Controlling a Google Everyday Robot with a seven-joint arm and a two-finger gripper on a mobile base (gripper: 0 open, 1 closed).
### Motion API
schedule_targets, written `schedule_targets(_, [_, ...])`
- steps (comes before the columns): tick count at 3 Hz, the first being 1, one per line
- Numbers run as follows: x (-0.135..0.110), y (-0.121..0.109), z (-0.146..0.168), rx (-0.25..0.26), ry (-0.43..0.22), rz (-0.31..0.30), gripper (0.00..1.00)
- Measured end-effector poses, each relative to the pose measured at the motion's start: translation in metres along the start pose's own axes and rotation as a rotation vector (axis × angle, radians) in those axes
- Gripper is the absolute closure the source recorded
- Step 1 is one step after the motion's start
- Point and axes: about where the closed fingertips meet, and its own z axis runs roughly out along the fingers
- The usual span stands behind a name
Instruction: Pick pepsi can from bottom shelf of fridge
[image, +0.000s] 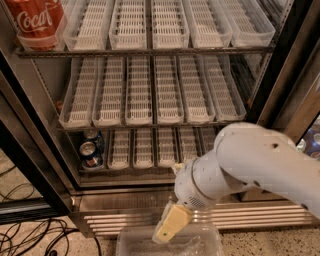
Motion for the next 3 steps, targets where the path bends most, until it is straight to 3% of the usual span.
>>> schedule_targets(2, [0.004, -0.005, 0.105, 0.004, -0.151, 0.034, 0.00])
schedule_targets(3, [-0.013, -0.016, 0.129, 0.065, -0.268, 0.066, 0.00])
